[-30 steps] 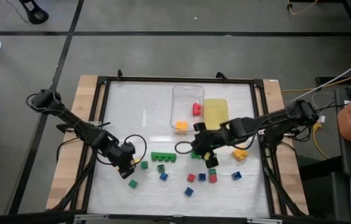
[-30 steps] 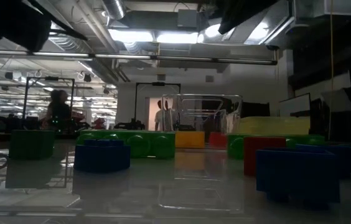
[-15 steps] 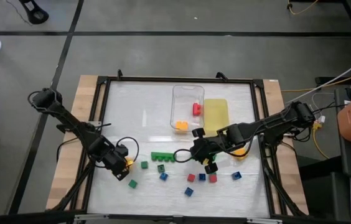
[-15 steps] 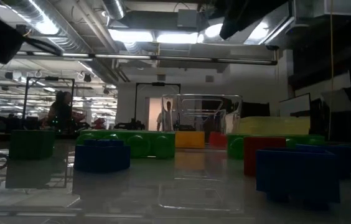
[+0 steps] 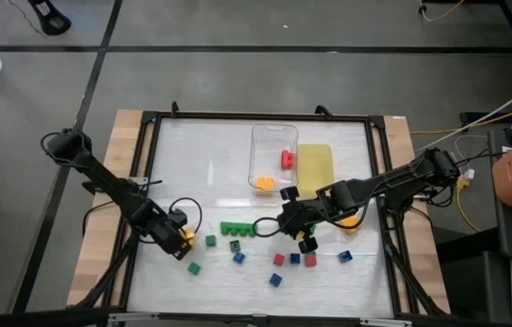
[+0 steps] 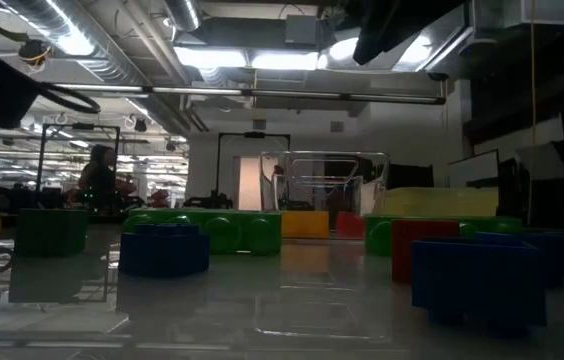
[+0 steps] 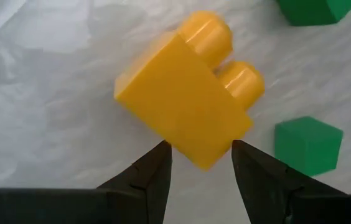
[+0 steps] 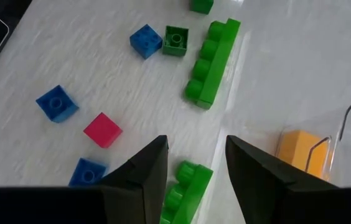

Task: Sort blocks by size
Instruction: Put the large yellow game piece into the transparent bin

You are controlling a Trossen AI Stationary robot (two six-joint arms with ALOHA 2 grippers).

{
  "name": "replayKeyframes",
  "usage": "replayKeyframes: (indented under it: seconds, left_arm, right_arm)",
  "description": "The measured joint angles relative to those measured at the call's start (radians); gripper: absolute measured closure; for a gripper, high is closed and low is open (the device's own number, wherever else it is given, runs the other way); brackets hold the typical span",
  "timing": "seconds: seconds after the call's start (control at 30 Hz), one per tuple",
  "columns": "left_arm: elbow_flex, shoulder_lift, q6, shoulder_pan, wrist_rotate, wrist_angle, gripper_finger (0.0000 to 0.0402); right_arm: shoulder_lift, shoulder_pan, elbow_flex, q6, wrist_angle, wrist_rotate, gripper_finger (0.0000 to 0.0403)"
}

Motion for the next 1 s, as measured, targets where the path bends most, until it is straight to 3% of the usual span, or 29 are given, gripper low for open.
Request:
replayKeyframes:
  seconds: [0.3,0.53,0.8,1.0]
  left_arm:
    - [-0.077,0.0,-0.01,0.0,-0.085,0.147,0.0247]
    - [-0.096,0.0,0.017,0.0,-0.197,0.158,0.0247]
    - [-0.096,0.0,0.002,0.0,-0.218,0.16,0.0247]
    - [-0.096,0.0,-0.03,0.0,-0.321,0.158,0.0247]
  right_arm:
    - [-0.001,0.0,0.0,0.0,0.0,0.0,0.024]
    - [-0.001,0.0,0.0,-0.001,0.0,0.0,0.024]
    - [-0.001,0.0,0.0,-0.001,0.0,0.0,0.024]
    - [-0.001,-0.001,0.0,-0.004,0.0,0.0,0.024]
